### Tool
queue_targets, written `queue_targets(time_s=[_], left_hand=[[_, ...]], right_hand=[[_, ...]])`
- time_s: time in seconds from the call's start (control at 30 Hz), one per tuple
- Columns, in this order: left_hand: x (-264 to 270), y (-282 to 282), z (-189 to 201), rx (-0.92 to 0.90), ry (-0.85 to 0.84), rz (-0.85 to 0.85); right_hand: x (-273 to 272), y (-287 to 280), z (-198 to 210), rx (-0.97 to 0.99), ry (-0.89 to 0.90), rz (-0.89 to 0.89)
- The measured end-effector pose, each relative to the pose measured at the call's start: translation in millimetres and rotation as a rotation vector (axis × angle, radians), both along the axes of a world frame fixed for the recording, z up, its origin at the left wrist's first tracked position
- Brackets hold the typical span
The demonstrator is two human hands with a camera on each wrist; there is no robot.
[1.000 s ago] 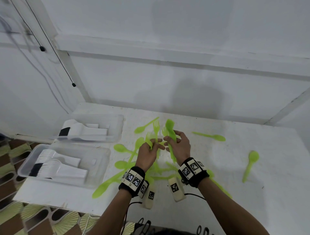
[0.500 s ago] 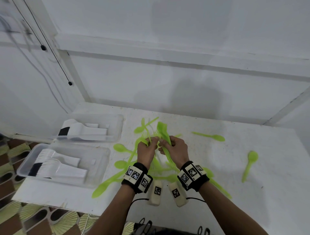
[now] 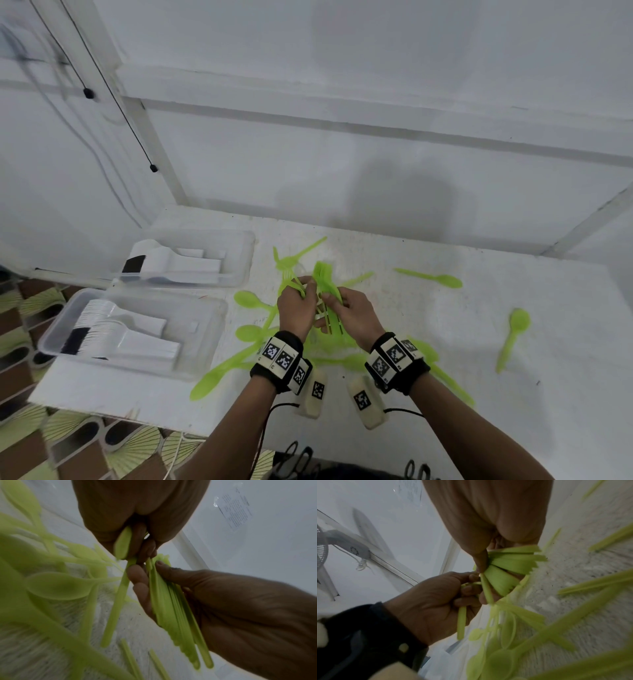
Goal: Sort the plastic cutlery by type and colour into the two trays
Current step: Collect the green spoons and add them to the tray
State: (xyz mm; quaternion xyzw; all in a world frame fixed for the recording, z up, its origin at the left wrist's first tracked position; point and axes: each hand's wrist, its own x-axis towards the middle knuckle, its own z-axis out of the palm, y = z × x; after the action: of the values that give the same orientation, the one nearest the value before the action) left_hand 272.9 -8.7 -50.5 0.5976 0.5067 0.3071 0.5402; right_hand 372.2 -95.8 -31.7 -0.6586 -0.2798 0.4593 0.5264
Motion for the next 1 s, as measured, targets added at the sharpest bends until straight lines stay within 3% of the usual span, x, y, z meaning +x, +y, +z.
queue_targets(time_s=[0.1, 0.3, 0.43, 0.5, 0.57, 0.63, 0.8, 1.0], left_hand=[[0.5, -2.7, 3.6, -0.02, -0.02, -0.048], [-3.4, 2.4, 22.9, -0.407, -0.186, -0.032], [-2.8, 4.4, 14.5, -0.166, -0.068, -0.082], [-2.5, 4.2, 11.7, -0.141, -0.043, -0.118], [-4.6, 3.6, 15.9, -0.154, -0.081, -0.149], [-7.0, 4.4, 20.3, -0.168, -0.156, -0.179], [-8.5, 8.2, 29.5, -0.105, -0.155, -0.273], [-16.6, 9.4, 44.3, -0.161, -0.202, -0.53]], right_hand=[[-0.3, -2.3, 2.4, -0.004, -0.097, 0.029], [3.3, -4.9, 3.4, -0.077, -0.358, 0.094], [0.4, -7.1, 5.5, -0.084, -0.6, 0.264], [-1.6, -3.5, 14.2, -0.173, -0.468, 0.316], [-1.9, 0.0, 21.6, -0.251, -0.14, 0.285], [-0.8, 1.7, 23.8, -0.203, 0.038, 0.229], [1.0, 0.2, 23.9, -0.061, 0.138, 0.147], [13.3, -9.3, 35.0, -0.097, 0.358, 0.185]])
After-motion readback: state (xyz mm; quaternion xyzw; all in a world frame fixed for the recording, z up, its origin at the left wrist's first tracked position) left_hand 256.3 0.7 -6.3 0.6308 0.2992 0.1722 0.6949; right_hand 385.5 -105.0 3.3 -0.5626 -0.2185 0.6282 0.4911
